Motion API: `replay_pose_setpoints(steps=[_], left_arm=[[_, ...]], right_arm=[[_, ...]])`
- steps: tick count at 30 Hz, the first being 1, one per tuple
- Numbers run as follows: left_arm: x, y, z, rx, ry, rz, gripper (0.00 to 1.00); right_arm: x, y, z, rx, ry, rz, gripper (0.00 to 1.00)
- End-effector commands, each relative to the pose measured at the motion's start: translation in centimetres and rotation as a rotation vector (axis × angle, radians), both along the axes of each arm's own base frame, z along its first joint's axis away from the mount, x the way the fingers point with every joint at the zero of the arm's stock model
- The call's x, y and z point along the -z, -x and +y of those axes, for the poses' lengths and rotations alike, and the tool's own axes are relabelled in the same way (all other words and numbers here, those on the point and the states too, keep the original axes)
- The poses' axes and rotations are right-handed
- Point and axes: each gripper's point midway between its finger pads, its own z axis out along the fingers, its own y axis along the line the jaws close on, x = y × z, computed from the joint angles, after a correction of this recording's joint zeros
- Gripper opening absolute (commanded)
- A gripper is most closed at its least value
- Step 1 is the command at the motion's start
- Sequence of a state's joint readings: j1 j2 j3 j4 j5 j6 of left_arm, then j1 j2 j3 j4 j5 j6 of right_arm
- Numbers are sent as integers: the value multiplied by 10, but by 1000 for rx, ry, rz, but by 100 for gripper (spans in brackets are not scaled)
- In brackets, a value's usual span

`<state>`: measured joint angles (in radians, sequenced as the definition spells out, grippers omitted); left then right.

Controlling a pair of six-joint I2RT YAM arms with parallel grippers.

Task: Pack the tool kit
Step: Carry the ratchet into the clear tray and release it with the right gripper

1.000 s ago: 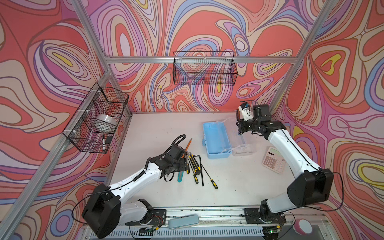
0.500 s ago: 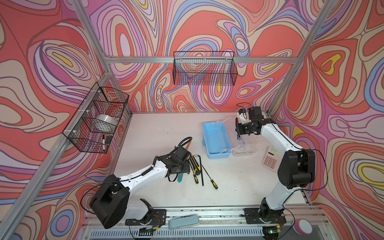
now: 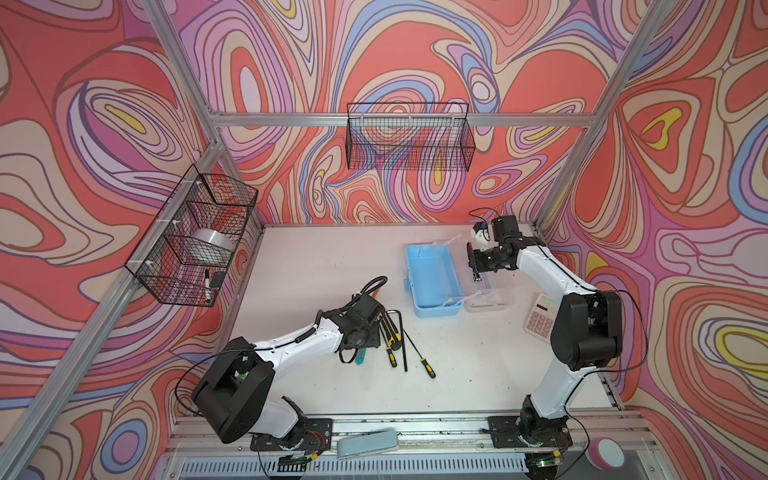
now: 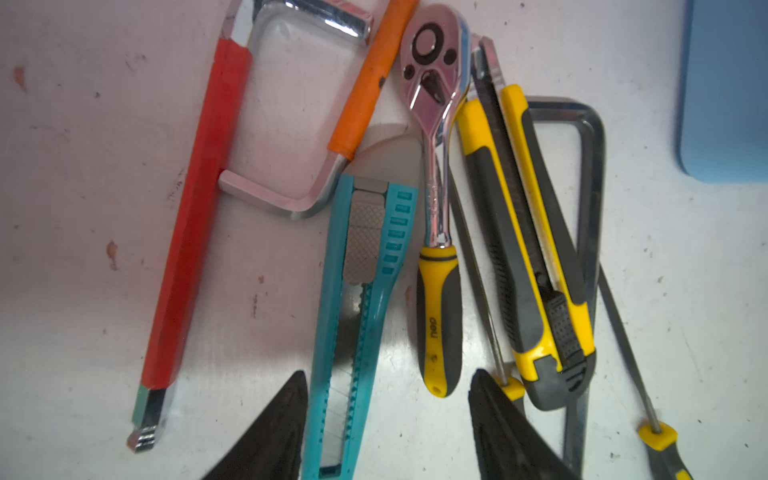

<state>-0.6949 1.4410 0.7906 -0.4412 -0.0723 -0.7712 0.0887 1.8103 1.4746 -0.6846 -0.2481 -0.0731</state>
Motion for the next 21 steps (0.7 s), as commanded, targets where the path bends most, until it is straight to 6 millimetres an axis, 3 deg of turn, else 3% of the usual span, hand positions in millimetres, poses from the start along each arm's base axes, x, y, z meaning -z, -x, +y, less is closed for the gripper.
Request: replay_pose_setpoints(steps=[1,13,14,18,21], left_arm=[[-5,-10,-7,-13,9,-26,62],[0,-26,-24,-17,40,-22,56],[1,-27,-26,-15,44,-20,54],[4,-29,-31,-14,53,-13,49],[10,-31,-29,-28,40,0,44]], right_arm=[[5,3,3,-18,-6,21,10],[-11,4,5,11,-37,-11,43],[-25,5,4,16,-43,-43,43],[-39,6,0,51,-43,-75,44],[-50,7,-3,73,-39,-103,53]])
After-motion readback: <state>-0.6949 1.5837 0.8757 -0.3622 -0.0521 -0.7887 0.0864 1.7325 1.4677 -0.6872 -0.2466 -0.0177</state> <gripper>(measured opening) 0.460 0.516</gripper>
